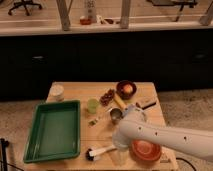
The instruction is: Place brush in plastic cup
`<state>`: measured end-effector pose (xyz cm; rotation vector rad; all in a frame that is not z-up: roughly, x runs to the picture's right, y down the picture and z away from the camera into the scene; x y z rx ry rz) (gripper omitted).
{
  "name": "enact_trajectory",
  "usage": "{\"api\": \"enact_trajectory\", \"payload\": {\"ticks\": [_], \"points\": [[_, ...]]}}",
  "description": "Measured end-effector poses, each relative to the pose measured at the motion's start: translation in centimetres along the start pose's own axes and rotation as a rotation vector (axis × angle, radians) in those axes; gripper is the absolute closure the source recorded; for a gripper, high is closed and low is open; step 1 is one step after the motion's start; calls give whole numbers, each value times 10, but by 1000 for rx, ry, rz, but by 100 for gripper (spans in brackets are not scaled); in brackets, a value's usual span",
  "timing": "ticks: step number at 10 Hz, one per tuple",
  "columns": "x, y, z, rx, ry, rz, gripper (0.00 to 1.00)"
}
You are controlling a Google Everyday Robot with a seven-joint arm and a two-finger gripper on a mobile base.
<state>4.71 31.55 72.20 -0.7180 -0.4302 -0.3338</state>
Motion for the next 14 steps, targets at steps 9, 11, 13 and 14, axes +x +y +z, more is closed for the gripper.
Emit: {"api": "enact_trajectory", "payload": {"ticks": [9, 11, 13, 14], "points": [[10, -24, 39, -8, -46, -2, 67], [12, -23, 37, -11, -38, -9, 85], [12, -21, 36, -18, -36, -12, 100], [15, -21, 36, -26, -23, -32, 100]]}}
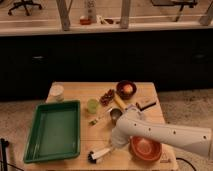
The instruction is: Place brush in plastic cup
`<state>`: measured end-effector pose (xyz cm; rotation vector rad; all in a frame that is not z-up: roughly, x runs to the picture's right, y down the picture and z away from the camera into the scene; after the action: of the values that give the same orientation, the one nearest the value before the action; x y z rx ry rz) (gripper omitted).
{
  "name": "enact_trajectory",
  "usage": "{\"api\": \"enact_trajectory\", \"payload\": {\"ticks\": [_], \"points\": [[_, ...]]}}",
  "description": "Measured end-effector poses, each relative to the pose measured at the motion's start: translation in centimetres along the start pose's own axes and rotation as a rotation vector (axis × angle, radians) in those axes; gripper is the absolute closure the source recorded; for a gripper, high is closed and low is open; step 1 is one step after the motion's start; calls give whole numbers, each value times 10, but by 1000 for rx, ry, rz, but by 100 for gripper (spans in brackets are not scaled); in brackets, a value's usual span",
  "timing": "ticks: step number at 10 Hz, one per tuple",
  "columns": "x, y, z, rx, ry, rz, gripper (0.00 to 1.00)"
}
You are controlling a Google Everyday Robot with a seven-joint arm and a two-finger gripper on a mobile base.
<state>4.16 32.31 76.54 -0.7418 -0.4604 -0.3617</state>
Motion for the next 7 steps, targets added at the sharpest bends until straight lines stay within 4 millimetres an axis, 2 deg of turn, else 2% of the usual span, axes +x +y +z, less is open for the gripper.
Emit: {"api": "enact_trajectory", "payload": {"ticks": [2, 7], "points": [[-2, -4, -5, -1, 19, -48, 100], [-14, -7, -33, 11, 50, -132, 100]]}}
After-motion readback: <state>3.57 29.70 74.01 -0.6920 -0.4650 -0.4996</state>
